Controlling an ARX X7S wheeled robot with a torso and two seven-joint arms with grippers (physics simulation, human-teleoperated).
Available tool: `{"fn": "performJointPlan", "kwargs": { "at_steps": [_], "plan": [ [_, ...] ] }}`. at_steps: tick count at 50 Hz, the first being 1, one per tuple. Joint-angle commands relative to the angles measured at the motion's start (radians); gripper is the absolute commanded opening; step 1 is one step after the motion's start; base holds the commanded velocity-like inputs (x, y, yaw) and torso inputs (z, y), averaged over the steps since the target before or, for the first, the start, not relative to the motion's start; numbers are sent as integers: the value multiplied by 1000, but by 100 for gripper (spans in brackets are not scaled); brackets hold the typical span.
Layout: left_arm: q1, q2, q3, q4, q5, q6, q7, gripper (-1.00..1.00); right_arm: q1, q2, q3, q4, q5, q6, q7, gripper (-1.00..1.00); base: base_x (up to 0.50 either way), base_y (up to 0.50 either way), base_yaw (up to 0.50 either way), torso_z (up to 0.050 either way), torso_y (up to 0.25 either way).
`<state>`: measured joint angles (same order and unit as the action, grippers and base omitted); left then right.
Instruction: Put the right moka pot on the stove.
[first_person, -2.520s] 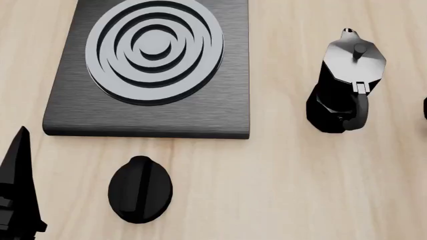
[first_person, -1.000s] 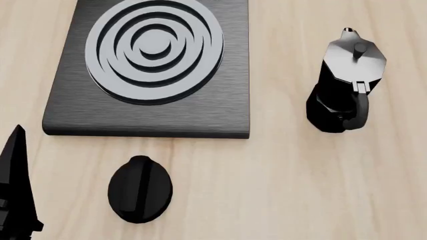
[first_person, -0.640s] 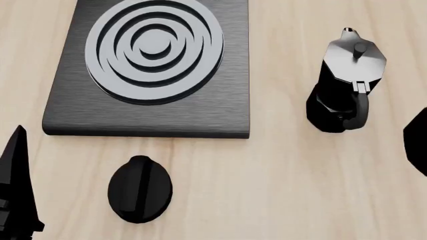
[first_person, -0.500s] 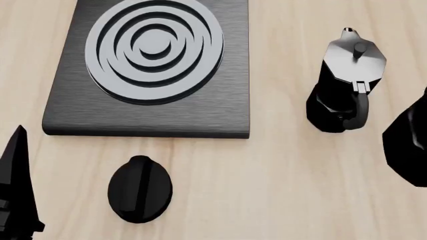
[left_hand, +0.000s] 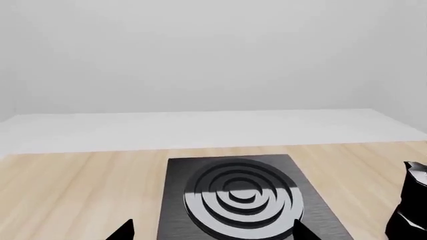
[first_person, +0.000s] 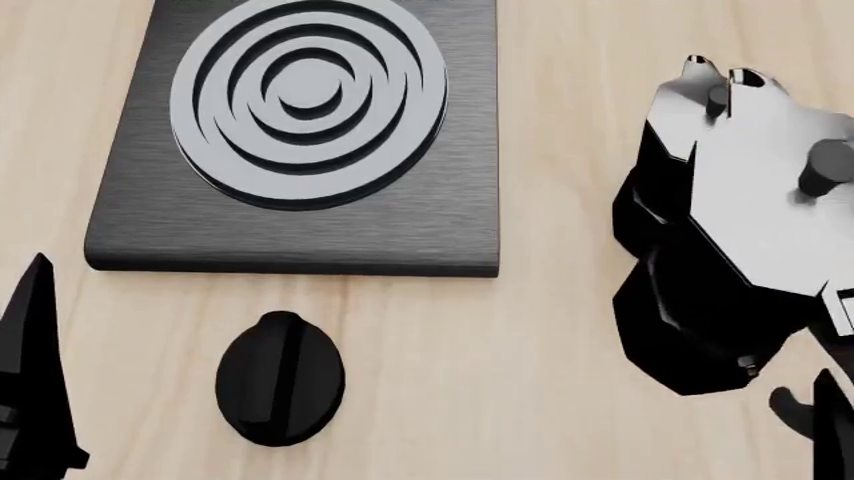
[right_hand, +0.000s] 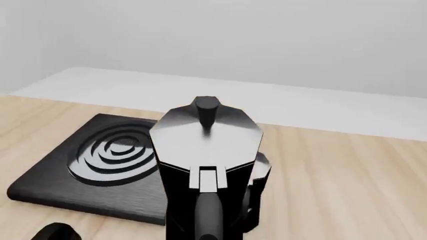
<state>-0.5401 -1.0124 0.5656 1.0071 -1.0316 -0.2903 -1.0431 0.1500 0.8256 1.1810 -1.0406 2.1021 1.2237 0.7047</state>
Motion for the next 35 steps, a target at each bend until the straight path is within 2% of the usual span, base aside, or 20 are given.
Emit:
{"fn": "performJointPlan", "kwargs": {
  "at_steps": [1, 22, 35],
  "plan": [
    [1, -3, 5, 3, 0, 7, -1, 100, 174, -61, -103, -1, 86, 97, 95, -100, 0, 0, 0, 0, 0],
    [-1, -9, 12, -4, 2, 19, -1, 100, 378, -167, -379, 1, 141, 154, 245, -100, 0, 0, 0, 0, 1],
    [-4, -11, 15, -3, 0, 25, -2, 100, 512, -258, -561, 24, 83, 189, 286, -100, 0, 0, 0, 1, 1]
  ]
}}
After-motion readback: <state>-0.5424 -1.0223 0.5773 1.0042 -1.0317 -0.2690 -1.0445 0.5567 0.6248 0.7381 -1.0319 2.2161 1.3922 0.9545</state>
